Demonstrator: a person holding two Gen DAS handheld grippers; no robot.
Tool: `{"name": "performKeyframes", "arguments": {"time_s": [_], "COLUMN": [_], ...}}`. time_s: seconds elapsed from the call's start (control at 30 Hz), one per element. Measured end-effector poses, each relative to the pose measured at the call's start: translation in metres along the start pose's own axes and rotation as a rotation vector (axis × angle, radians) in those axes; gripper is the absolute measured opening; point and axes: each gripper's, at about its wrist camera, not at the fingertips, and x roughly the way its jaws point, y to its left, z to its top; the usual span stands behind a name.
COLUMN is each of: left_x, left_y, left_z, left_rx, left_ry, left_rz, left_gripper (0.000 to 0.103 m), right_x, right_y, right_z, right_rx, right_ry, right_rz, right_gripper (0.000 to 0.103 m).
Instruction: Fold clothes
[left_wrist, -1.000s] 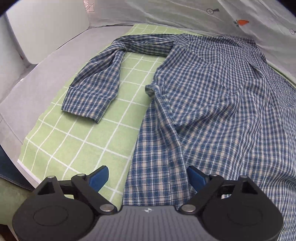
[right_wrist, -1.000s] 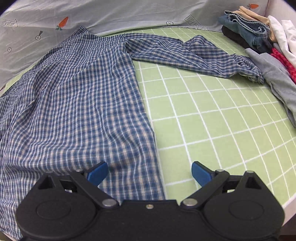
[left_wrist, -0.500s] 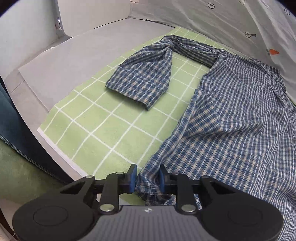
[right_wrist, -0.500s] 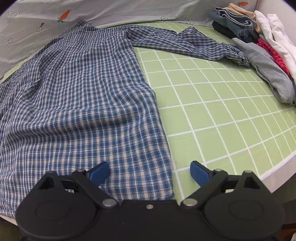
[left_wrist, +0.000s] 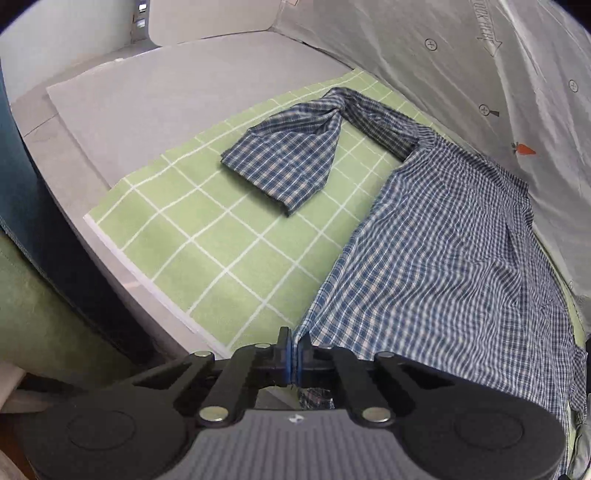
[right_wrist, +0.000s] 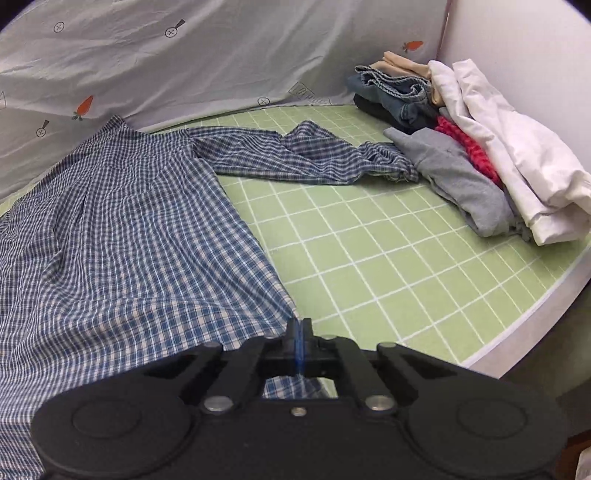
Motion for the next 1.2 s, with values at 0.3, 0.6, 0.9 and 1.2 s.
{"name": "performKeyframes", "arguments": {"time_s": [0.3, 0.6, 0.9, 1.2], "left_x": [0.006, 0.002, 0.022, 0.056], "left_y": [-0.019, -0.024, -0.010, 0.001], "left_z": [-0.005, 0.019, 0.061, 0.123], "left_rx": [0.134, 0.183, 0.165, 0.233], "left_ry": [0.008, -0.108, -0.131, -0.137], "left_rz": [0.076, 0.155, 0.164, 0.113], "left_gripper": [0.025, 0.065, 0.076, 0.076], "right_x": [0.019, 0.017, 0.036, 0.065], "right_y": [0.013, 0.081, 0.151, 0.190], "right_z": [-0.002, 0.004, 0.006, 0.016], "right_rx": [-0.044, -0.209, -0.266, -0.129], "right_ry": [0.070, 0.013, 0.066, 0.031], "right_rz": [-0.078, 0.102, 0.208, 0.146], "right_gripper": [0.051, 0.102, 0.103, 0.103]}}
